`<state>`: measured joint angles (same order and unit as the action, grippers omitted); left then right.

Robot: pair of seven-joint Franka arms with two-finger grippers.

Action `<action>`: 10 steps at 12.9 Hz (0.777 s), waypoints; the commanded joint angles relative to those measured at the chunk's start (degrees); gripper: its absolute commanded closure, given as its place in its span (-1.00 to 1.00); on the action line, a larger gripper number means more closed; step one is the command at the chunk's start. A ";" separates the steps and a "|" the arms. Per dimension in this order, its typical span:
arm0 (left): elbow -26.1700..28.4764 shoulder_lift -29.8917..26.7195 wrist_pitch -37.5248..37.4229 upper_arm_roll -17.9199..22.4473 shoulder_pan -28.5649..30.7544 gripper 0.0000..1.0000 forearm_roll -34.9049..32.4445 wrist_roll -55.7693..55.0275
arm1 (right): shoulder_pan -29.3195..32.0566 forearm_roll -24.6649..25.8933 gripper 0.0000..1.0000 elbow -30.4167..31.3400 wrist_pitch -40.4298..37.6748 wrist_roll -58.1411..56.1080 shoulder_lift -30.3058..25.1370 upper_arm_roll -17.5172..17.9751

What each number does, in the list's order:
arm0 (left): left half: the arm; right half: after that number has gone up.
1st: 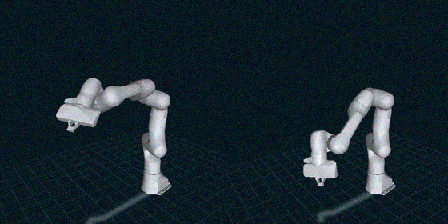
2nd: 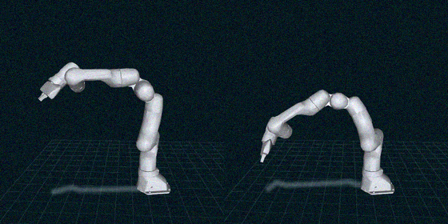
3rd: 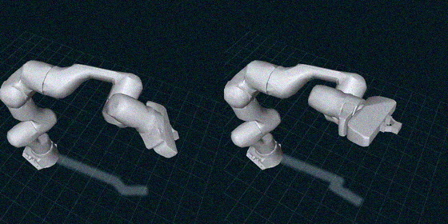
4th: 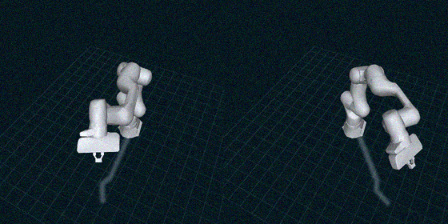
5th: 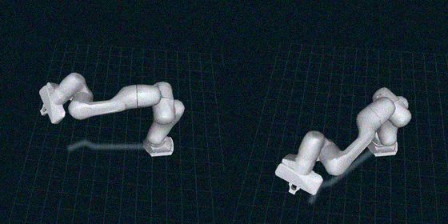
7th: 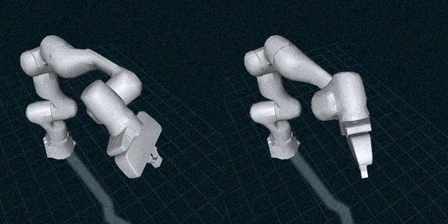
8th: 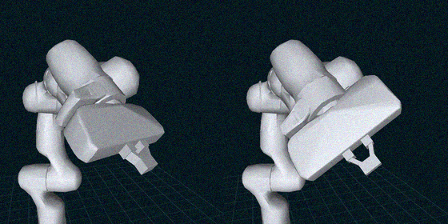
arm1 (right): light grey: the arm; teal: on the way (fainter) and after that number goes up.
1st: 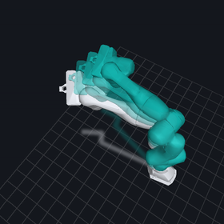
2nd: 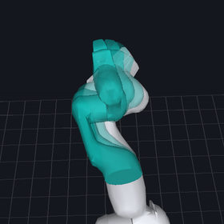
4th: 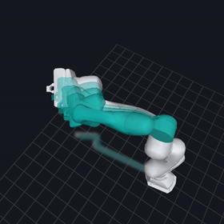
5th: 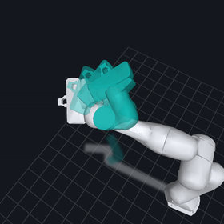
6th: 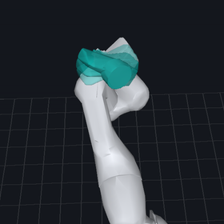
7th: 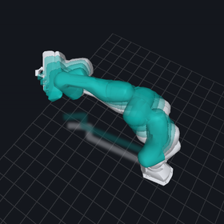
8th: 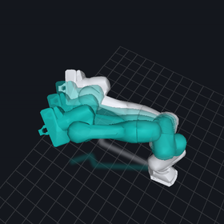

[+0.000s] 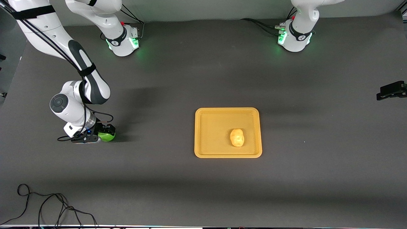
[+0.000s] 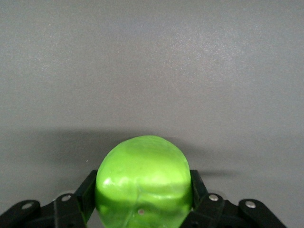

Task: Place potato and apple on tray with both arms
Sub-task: 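Lower the right gripper around the green apple and close it, then lift the apple with the right gripper and carry it over the tray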

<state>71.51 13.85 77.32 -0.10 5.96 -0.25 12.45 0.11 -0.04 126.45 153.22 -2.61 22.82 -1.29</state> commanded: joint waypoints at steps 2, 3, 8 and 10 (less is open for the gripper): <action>-1.37 0.47 -1.12 -0.25 0.37 -0.97 0.08 1.00 | -0.64 -0.75 -0.16 -3.73 -13.88 -1.17 -10.15 -0.20; -1.37 0.47 -1.12 -0.25 0.37 -0.97 0.08 0.91 | -0.64 -0.66 -0.16 -7.41 -19.83 -1.17 -11.99 -0.20; -1.37 0.47 -0.95 -0.25 0.37 -0.96 0.17 1.00 | -7.38 -0.05 -0.15 -30.88 -42.38 3.81 -9.39 0.32; -1.46 0.47 -0.95 -0.25 0.37 -0.95 0.17 1.00 | -14.14 0.39 -0.15 -35.72 -42.74 13.89 -6.32 0.32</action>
<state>71.49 13.86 77.32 -0.13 5.99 -0.25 12.50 -8.17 -0.07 97.69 112.09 3.29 10.79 -0.63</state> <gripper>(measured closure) 0.022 0.207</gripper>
